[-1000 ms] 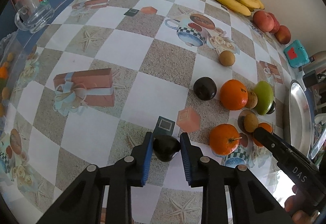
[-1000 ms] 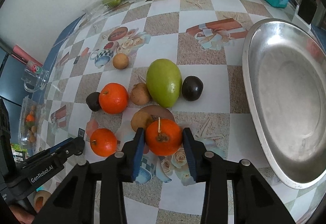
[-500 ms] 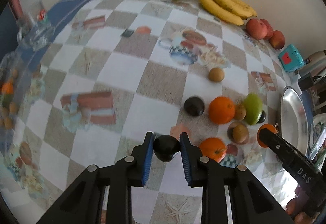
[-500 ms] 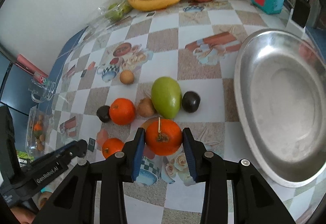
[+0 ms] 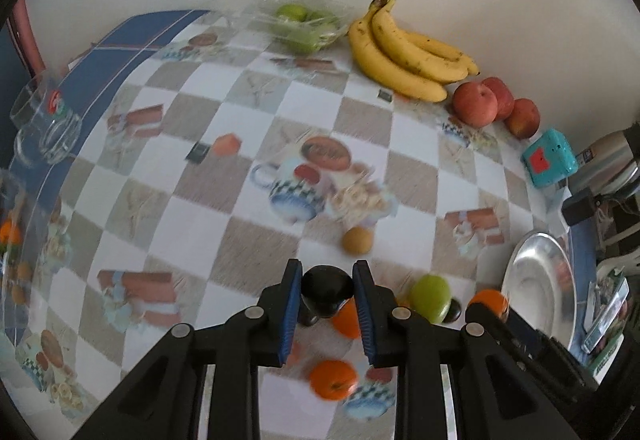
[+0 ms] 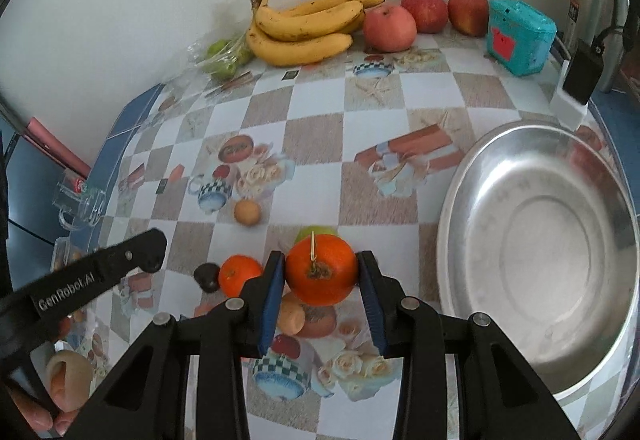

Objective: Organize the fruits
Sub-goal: 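Carry the black plum with the left tool while the right tool carries the persimmon over the steel tray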

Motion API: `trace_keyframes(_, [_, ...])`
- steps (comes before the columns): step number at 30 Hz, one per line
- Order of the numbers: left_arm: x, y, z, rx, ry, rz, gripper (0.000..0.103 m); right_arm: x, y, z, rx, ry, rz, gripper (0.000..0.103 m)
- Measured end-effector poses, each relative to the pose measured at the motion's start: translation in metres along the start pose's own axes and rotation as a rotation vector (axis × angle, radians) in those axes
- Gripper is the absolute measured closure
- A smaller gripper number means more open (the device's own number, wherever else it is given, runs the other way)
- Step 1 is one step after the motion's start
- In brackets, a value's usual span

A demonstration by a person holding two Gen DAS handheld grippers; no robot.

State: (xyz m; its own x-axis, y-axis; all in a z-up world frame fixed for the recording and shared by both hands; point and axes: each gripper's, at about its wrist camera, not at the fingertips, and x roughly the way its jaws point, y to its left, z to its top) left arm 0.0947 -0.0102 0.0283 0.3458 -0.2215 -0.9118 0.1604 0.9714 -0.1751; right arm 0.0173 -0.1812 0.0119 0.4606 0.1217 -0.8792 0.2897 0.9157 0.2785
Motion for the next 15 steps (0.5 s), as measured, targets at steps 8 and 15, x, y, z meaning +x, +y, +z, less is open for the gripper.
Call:
trace_keyframes(8, [0.006,-0.040,0.011,0.045,-0.015,-0.029,0.075,-0.002,-0.038,0.010,0.087,0.003,-0.052,0.064])
trace_keyframes(15, [0.010,-0.084,-0.004,0.167,-0.019,-0.048,0.075,-0.016,-0.085,0.009,0.208,-0.020,-0.142,0.064])
